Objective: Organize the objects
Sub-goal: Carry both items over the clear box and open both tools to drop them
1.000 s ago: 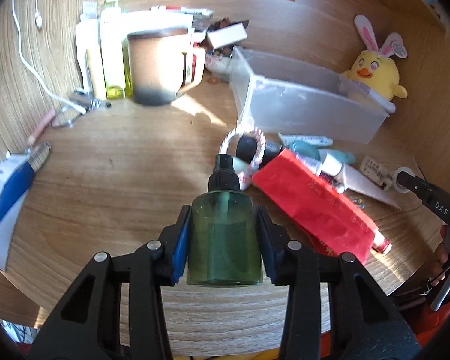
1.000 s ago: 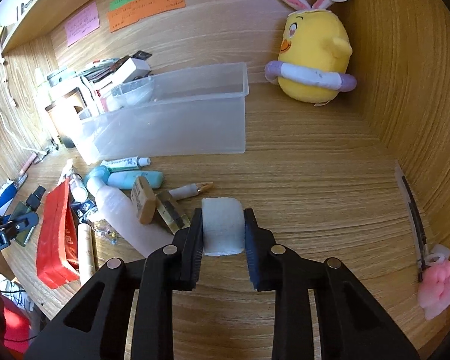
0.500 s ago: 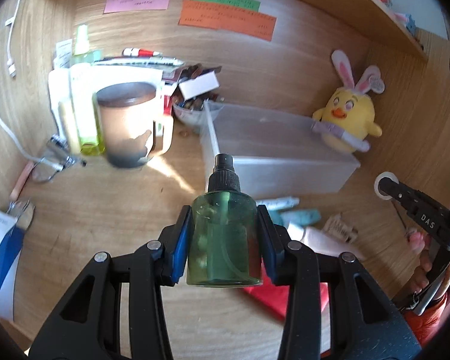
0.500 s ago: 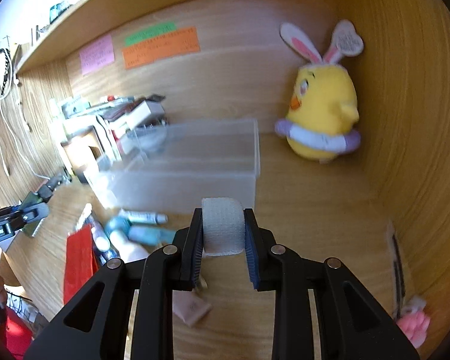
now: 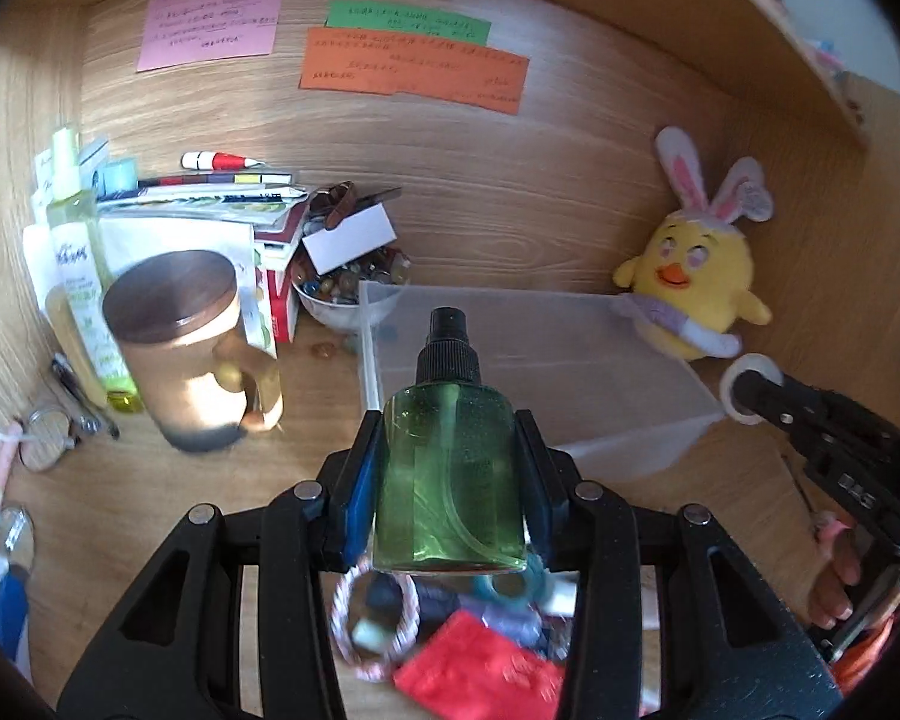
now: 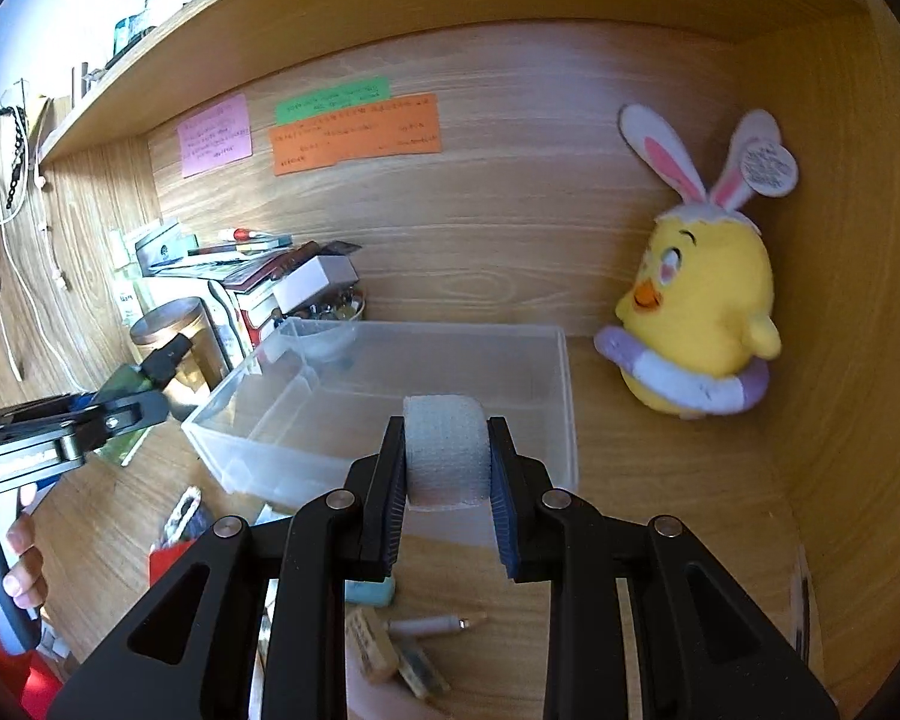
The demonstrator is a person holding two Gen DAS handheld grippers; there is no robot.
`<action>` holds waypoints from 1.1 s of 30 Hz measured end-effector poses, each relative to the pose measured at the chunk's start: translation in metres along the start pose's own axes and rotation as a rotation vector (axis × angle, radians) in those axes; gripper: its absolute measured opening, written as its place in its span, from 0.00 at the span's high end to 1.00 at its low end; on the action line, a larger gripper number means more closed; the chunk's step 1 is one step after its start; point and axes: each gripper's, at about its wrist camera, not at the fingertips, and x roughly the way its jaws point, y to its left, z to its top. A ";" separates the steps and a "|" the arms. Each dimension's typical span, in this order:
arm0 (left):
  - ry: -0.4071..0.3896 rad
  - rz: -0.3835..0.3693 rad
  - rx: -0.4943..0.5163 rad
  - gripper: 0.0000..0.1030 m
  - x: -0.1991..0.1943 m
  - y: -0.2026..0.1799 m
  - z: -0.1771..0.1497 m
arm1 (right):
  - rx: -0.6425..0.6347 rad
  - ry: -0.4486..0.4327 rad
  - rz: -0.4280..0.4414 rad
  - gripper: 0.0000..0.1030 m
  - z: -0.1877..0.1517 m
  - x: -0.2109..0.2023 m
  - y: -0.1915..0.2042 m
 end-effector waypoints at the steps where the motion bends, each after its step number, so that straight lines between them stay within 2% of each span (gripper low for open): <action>1: 0.008 -0.004 0.003 0.60 0.006 0.000 0.004 | -0.005 0.004 0.002 0.78 0.002 0.003 0.001; 6: 0.044 -0.002 0.031 0.60 0.031 -0.005 0.017 | -0.034 0.022 -0.002 0.78 0.014 0.019 0.003; 10: 0.091 -0.037 0.036 0.60 0.047 -0.009 0.023 | -0.068 0.044 -0.020 0.78 0.023 0.033 0.004; 18: 0.181 -0.059 0.074 0.60 0.075 -0.022 0.028 | -0.106 0.128 -0.032 0.78 0.034 0.074 0.001; 27: 0.231 -0.027 0.169 0.60 0.095 -0.039 0.030 | -0.103 0.229 0.004 0.78 0.022 0.111 -0.003; 33: 0.273 -0.031 0.188 0.60 0.111 -0.044 0.030 | -0.109 0.269 0.011 0.78 0.015 0.122 -0.005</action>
